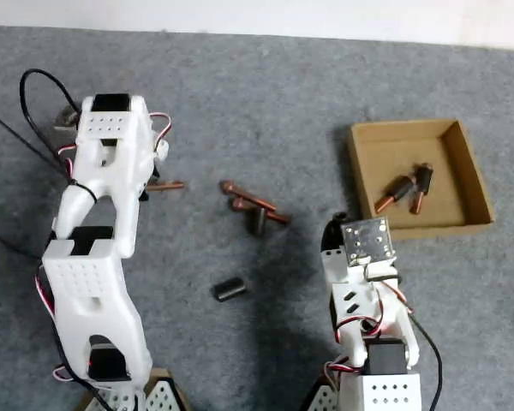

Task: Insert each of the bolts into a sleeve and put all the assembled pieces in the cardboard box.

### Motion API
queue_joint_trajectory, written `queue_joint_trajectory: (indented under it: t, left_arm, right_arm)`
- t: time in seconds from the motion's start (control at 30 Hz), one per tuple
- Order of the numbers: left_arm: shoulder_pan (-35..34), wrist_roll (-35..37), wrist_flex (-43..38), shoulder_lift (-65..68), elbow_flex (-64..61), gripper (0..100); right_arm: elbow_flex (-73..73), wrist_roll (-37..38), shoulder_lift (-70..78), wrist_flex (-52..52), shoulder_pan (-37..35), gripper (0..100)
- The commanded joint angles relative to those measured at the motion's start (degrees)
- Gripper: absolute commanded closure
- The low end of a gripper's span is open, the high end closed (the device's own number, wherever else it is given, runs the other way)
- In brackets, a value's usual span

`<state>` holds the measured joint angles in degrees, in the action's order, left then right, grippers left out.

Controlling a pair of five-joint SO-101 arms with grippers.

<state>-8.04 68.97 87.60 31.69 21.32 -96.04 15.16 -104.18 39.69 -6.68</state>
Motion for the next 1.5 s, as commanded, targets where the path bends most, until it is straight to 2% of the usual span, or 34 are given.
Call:
queue_joint_trajectory:
  t: [0.0,0.2,0.4,1.1,1.17,1.23,1.3,1.47]
  left_arm:
    - [-0.4,0.53,-1.58,-0.4,0.92,83]
    - [-1.45,0.62,-12.31,11.91,-0.22,83]
    - [-2.33,0.62,-7.82,13.23,4.53,83]
    - [-2.59,0.53,-7.47,13.49,4.35,83]
    - [-2.42,0.53,-7.38,13.49,4.35,87]
    - [-2.86,0.44,-7.38,13.49,4.35,99]
    - [-3.3,0.35,-7.38,13.49,4.44,97]
    - [-3.3,0.26,-7.47,13.32,4.44,100]
  right_arm:
    - [-6.29,0.53,-1.1,-1.98,0.66,99.4]
    - [-6.29,0.53,-1.1,-1.98,0.66,99.4]
    - [-6.2,0.53,-1.1,-1.98,0.57,99.4]
    - [-6.2,0.53,-1.1,-1.98,0.57,99.4]
    - [-6.2,0.53,-1.1,-1.98,0.57,99.4]
    - [-6.2,0.53,-1.1,-1.98,0.57,99.4]
    - [-6.2,0.53,-1.1,-1.98,0.57,99.4]
    - [-6.2,0.53,-1.1,-1.98,0.57,99.4]
